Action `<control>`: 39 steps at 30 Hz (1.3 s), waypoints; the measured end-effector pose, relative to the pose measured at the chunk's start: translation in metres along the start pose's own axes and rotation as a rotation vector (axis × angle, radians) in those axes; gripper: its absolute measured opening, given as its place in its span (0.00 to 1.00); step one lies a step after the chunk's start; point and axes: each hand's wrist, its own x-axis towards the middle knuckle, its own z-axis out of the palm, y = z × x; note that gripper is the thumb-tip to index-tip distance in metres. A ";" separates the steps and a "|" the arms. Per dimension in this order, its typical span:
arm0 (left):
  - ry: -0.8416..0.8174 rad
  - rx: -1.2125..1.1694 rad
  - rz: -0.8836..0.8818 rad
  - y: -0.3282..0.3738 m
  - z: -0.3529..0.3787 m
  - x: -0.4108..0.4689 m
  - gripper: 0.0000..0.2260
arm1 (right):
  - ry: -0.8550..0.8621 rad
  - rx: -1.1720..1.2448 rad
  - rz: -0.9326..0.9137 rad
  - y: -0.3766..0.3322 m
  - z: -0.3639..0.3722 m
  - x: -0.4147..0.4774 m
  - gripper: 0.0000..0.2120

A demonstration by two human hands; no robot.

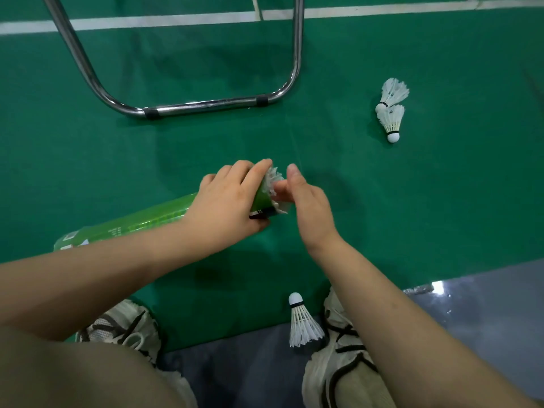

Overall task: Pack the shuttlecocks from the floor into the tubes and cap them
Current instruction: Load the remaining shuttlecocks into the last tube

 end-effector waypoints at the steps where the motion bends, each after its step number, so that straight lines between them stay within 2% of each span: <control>1: 0.005 -0.010 0.001 0.000 -0.001 0.000 0.40 | -0.055 -0.046 0.020 -0.001 0.000 0.001 0.21; 4: 0.030 -0.053 0.002 -0.003 -0.004 0.000 0.38 | -0.247 -0.087 0.057 -0.004 0.000 0.006 0.20; 7: 0.091 -0.104 0.064 -0.008 -0.005 -0.002 0.35 | -0.533 -0.045 0.135 -0.017 0.004 0.006 0.08; 10: 0.081 -0.109 0.181 -0.012 -0.006 -0.011 0.33 | -0.754 -0.289 0.154 -0.028 0.007 0.007 0.21; 12: 0.080 -0.101 0.226 -0.013 -0.007 -0.017 0.32 | -0.842 -0.383 0.235 -0.031 0.012 0.007 0.27; 14: 0.094 -0.104 0.228 -0.016 -0.008 -0.021 0.32 | -0.790 -0.430 0.215 -0.026 0.020 0.006 0.35; 15: 0.109 -0.105 0.212 -0.017 -0.010 -0.020 0.31 | -0.702 -0.387 0.137 -0.022 0.024 0.004 0.33; 18: 0.186 -0.099 0.134 -0.022 -0.018 -0.019 0.33 | -0.237 -0.095 -0.138 -0.011 0.024 -0.006 0.10; 19: 0.200 -0.093 0.129 -0.022 -0.019 -0.021 0.35 | -0.091 -0.032 -0.187 -0.009 0.019 -0.010 0.08; 21: 0.179 -0.074 0.162 -0.020 -0.017 -0.029 0.38 | 0.056 -0.124 -0.200 0.003 0.007 -0.016 0.07; 24: 0.123 -0.052 0.237 -0.012 -0.010 -0.044 0.40 | 0.028 -0.314 -0.104 0.022 -0.001 -0.026 0.08; 28: 0.105 -0.022 0.293 -0.003 -0.006 -0.057 0.41 | 0.070 -0.338 -0.050 0.034 0.002 -0.046 0.12; 32: 0.046 -0.002 0.337 0.003 0.000 -0.071 0.41 | 0.076 -0.451 0.080 0.053 -0.005 -0.070 0.12; 35: 0.041 0.019 0.372 0.005 0.002 -0.081 0.41 | 0.157 -0.478 0.101 0.070 -0.013 -0.088 0.13; 37: 0.048 0.043 0.408 0.007 0.003 -0.085 0.41 | 0.140 -0.730 0.159 0.082 -0.018 -0.095 0.12; 39: 0.045 0.066 0.436 0.009 0.004 -0.089 0.41 | 0.048 -1.123 0.267 0.096 -0.020 -0.101 0.13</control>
